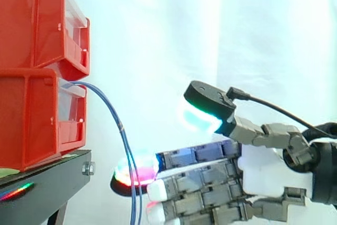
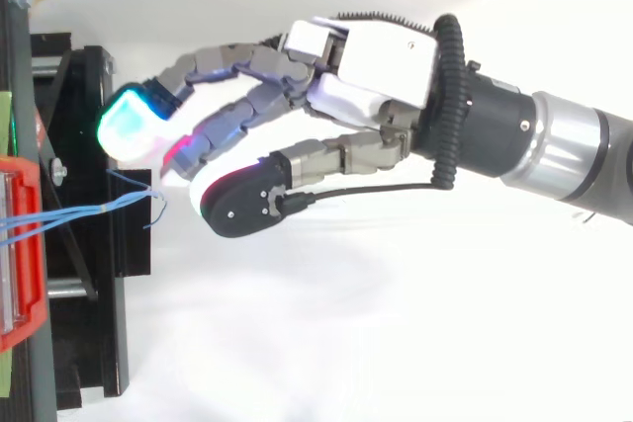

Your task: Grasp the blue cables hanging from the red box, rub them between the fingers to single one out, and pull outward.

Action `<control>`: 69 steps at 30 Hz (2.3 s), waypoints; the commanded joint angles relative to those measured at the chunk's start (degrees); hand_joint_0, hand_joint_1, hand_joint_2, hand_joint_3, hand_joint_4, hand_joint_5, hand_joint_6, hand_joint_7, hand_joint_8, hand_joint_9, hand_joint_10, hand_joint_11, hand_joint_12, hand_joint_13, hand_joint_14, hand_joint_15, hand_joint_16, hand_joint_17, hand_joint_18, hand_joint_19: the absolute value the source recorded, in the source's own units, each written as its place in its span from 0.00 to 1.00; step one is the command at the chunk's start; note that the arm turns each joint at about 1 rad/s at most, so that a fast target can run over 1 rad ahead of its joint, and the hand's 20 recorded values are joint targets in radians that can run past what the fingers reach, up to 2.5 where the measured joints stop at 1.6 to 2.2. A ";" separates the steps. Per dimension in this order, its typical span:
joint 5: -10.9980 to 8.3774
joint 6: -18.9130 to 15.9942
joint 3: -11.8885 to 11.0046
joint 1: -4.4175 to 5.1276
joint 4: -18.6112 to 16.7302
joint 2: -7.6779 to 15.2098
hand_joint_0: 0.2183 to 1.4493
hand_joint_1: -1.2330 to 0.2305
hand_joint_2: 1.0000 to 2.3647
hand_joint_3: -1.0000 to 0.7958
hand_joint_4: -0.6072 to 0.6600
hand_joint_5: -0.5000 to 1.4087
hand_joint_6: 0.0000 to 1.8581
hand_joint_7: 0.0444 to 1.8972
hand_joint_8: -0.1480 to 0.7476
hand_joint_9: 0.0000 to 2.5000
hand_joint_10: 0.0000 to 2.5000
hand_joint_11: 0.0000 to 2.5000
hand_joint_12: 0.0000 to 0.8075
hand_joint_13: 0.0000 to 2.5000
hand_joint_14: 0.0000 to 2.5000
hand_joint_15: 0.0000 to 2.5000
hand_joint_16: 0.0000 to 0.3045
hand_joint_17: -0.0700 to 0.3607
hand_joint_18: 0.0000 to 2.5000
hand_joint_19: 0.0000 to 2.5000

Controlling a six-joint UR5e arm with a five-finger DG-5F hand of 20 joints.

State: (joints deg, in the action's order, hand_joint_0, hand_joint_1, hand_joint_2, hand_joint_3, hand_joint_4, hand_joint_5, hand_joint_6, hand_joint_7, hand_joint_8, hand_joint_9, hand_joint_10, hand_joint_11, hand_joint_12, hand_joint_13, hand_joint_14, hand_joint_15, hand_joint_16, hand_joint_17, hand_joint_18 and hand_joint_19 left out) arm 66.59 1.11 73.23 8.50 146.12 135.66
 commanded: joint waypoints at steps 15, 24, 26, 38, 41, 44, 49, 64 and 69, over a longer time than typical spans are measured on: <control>-0.23 6.80 -2.12 0.73 -8.83 3.47 0.20 0.38 0.00 0.28 0.64 0.17 0.27 0.35 0.43 0.22 0.00 0.01 0.41 0.08 0.00 0.04 0.18 0.45 0.00 0.03; -0.32 8.56 -3.44 0.90 -10.85 5.67 0.22 0.38 0.00 0.28 0.67 0.18 0.27 0.37 0.46 0.29 0.00 0.05 0.41 0.15 0.00 0.08 0.18 0.45 0.06 0.08; -0.32 8.47 -3.44 1.08 -11.29 6.11 0.24 0.38 0.00 0.28 0.68 0.19 0.27 0.40 0.46 0.32 0.00 0.08 0.41 0.19 0.00 0.09 0.17 0.44 0.09 0.10; -0.06 7.15 -3.44 1.34 -10.59 6.02 0.28 0.38 0.00 0.28 0.69 0.22 0.27 0.53 0.46 0.38 0.01 0.13 0.40 0.23 0.01 0.12 0.16 0.41 0.15 0.13; 0.03 6.54 -3.44 1.25 -10.68 6.02 0.29 0.37 0.00 0.29 0.67 0.22 0.27 0.56 0.46 0.38 0.01 0.13 0.40 0.24 0.00 0.13 0.16 0.41 0.16 0.14; 0.12 6.27 -3.44 1.25 -10.59 6.02 0.30 0.37 0.00 0.30 0.65 0.22 0.27 0.59 0.46 0.39 0.01 0.14 0.40 0.25 0.01 0.13 0.16 0.41 0.16 0.14; 0.30 6.27 -3.53 1.34 -10.68 6.02 0.30 0.37 0.00 0.29 0.64 0.22 0.27 0.63 0.46 0.41 0.01 0.19 0.39 0.25 0.01 0.14 0.16 0.41 0.17 0.15; 5.04 6.27 -8.54 2.40 -3.03 5.93 0.31 0.34 0.01 0.34 0.58 0.20 0.40 0.52 0.47 0.41 0.01 0.21 0.40 0.28 0.01 0.16 0.15 0.41 0.19 0.16; 5.13 6.27 -8.54 2.40 -3.03 5.93 0.31 0.33 0.01 0.36 0.58 0.19 0.43 0.48 0.47 0.41 0.01 0.22 0.40 0.28 0.01 0.17 0.15 0.41 0.20 0.17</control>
State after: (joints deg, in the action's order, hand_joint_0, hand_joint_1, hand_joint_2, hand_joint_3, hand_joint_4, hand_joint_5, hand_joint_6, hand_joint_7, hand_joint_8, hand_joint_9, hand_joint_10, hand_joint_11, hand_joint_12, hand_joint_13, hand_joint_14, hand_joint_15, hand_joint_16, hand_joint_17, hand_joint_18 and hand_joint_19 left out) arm 71.67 7.38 64.71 10.88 143.12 141.60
